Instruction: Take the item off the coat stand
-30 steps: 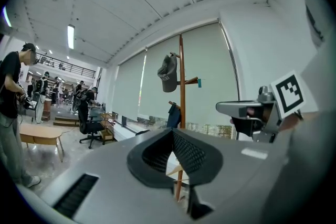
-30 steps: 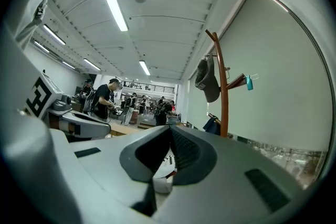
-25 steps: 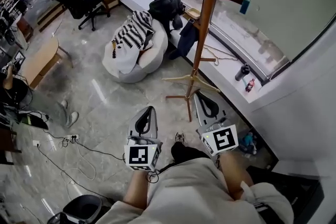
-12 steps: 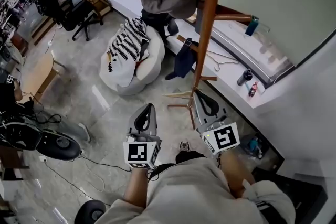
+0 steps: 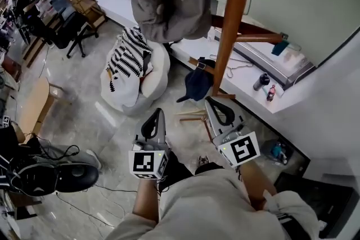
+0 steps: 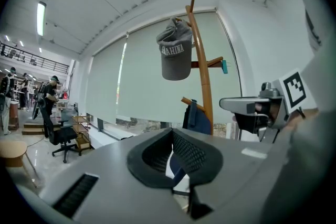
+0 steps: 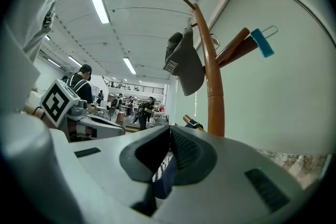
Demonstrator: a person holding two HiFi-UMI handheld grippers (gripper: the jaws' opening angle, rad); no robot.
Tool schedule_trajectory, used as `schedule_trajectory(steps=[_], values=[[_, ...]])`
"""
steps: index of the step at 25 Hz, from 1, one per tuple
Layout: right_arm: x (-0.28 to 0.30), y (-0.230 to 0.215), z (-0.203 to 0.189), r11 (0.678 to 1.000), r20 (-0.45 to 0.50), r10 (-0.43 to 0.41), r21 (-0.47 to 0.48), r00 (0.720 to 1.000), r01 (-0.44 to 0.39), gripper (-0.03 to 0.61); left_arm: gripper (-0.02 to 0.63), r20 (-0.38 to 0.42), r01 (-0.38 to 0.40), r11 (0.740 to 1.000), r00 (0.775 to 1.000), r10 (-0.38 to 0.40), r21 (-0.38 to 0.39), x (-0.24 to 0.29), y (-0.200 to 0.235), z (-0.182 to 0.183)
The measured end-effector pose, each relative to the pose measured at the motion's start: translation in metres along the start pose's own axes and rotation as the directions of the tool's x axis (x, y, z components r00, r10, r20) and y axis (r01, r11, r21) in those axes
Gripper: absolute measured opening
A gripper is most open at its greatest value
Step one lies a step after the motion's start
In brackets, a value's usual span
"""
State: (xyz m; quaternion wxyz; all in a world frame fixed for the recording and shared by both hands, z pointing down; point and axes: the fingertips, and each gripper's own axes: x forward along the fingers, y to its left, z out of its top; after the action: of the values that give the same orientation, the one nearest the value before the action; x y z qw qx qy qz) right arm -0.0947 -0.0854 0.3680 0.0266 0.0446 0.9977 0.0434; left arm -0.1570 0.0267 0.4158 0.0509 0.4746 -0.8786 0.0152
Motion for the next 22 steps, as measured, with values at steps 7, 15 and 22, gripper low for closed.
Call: schedule_trajectory(steps=[7,15,22], values=[[0.037,-0.019,0.004,0.988,-0.004,-0.152,-0.025,0.988,0.152,0.005,0.009,-0.037,0.229,0.973,0.973,-0.228,0.027,0.071,0.038,-0.002],[0.048,-0.026,0.013,0.922,-0.04,-0.385,-0.069,0.922,0.382,0.005,0.009,-0.123,0.567,0.815,0.823,-0.555,0.117,0.132,0.043,0.003],[0.029,-0.035,0.003,0.808,-0.08,-0.589,-0.067,0.804,0.585,0.005,0.009,-0.169,0.747,0.645,0.665,-0.728,0.16,0.162,0.018,0.002]])
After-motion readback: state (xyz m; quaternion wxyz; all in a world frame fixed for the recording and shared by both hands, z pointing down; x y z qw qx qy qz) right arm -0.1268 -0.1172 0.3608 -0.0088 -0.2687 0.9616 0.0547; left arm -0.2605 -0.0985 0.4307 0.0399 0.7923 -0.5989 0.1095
